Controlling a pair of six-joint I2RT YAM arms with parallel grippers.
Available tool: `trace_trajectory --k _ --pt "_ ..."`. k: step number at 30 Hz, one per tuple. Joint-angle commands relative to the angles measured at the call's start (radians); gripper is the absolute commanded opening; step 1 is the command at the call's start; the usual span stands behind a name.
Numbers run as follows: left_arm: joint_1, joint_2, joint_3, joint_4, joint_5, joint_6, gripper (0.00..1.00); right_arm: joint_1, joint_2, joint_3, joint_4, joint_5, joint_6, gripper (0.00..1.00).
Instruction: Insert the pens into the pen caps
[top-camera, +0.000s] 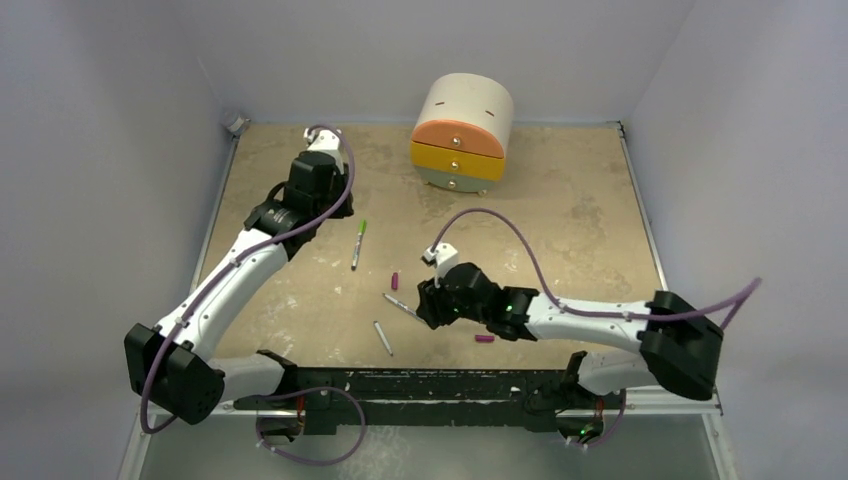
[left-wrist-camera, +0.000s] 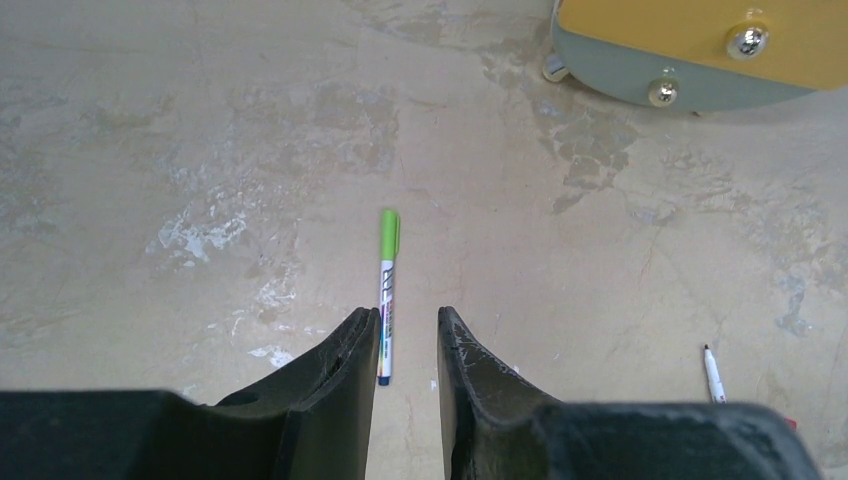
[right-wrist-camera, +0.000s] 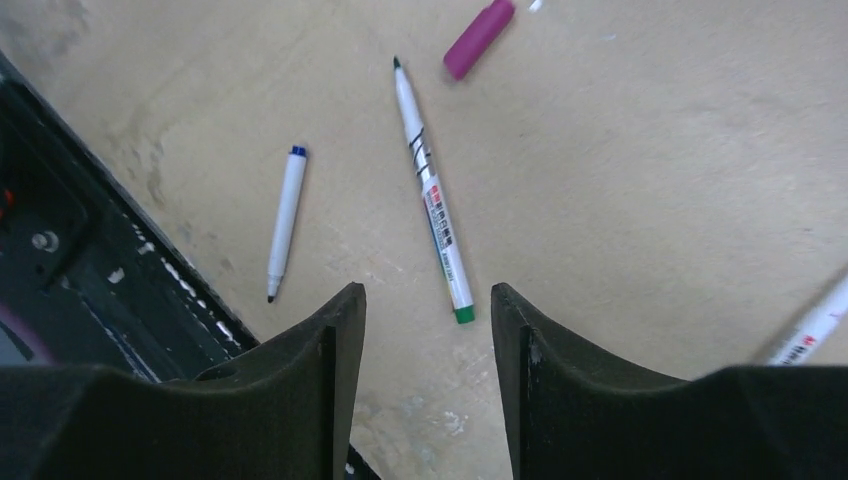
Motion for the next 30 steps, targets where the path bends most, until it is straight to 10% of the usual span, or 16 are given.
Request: trace_trajectory --k 1,30 --pt "0.008 -0.004 -0.004 0.046 0.021 0.034 0.27 0.05 0.128 0.088 0.052 0.013 0.013 0.5" --pt "0.012 -0.112 -0.073 0.056 0.03 0.092 0.27 0.098 0.478 0.303 -0.069 0.145 -0.001 0.45"
